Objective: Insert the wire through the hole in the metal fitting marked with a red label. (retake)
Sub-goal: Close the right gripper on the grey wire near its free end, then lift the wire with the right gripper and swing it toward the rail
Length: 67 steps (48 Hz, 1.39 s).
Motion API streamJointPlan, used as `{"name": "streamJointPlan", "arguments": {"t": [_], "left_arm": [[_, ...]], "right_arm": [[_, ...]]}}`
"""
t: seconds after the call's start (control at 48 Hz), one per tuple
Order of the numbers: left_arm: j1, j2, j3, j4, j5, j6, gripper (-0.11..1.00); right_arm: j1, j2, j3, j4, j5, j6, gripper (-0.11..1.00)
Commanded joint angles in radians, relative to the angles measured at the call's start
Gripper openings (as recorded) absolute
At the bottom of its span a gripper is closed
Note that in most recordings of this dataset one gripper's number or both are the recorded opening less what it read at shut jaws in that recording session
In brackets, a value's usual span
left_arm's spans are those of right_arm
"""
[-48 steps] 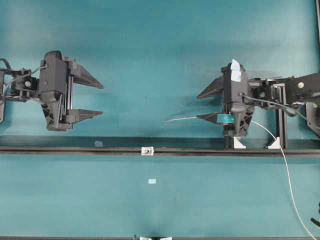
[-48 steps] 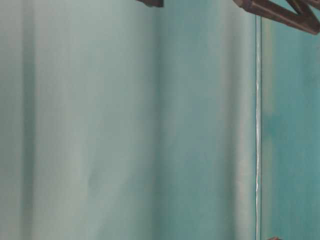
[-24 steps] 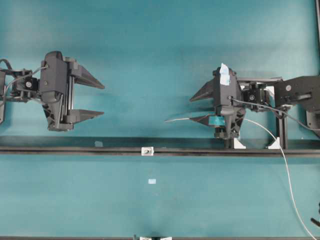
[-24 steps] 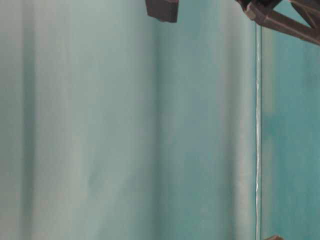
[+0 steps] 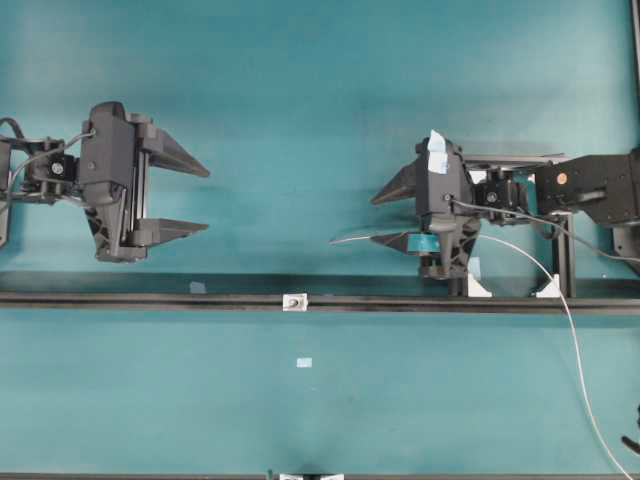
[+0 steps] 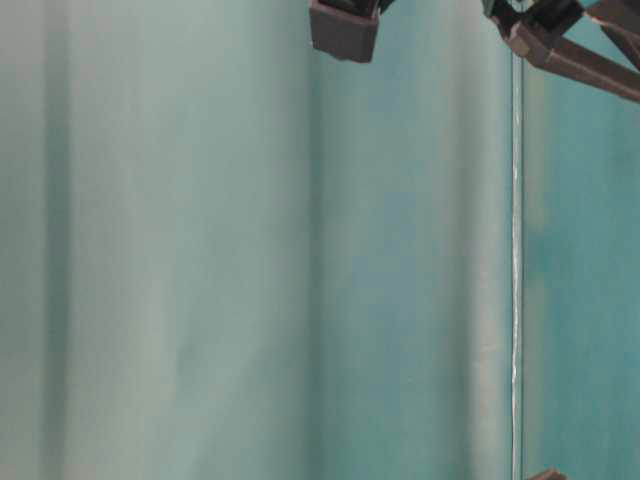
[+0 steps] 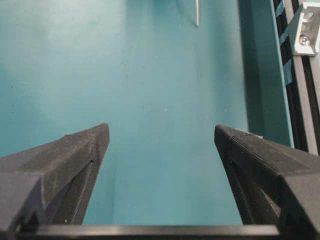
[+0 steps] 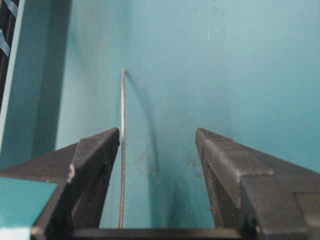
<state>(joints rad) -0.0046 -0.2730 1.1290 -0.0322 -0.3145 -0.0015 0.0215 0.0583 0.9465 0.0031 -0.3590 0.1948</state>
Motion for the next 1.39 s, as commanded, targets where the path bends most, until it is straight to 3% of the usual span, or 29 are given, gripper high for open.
{"name": "streamJointPlan", "arguments": {"t": [0.0, 0.645, 0.729, 0.874, 0.958, 1.374], "left_arm": [[0.002, -0.006, -0.020, -0.002, -0.008, -0.002, 0.51], [0.002, -0.006, -0.014, -0.002, -0.008, -0.002, 0.46], [0.002, -0.008, -0.014, -0.002, -0.008, -0.002, 0.46], [0.002, -0.006, -0.012, 0.000, -0.008, -0.002, 0.46], [0.002, -0.006, -0.012, 0.000, -0.008, -0.002, 0.46], [0.000, -0.006, -0.009, -0.002, -0.008, -0.003, 0.46]], "right_arm": [[0.002, 0.000, -0.023, -0.002, -0.009, -0.002, 0.67], [0.002, 0.031, -0.049, -0.002, -0.021, -0.002, 0.65], [0.002, 0.031, -0.049, -0.003, -0.021, -0.003, 0.56], [0.002, 0.032, -0.046, -0.002, -0.021, -0.003, 0.18], [0.002, 0.032, -0.044, -0.002, -0.021, -0.002, 0.04], [0.002, 0.029, -0.054, -0.003, -0.021, 0.002, 0.03]]}}
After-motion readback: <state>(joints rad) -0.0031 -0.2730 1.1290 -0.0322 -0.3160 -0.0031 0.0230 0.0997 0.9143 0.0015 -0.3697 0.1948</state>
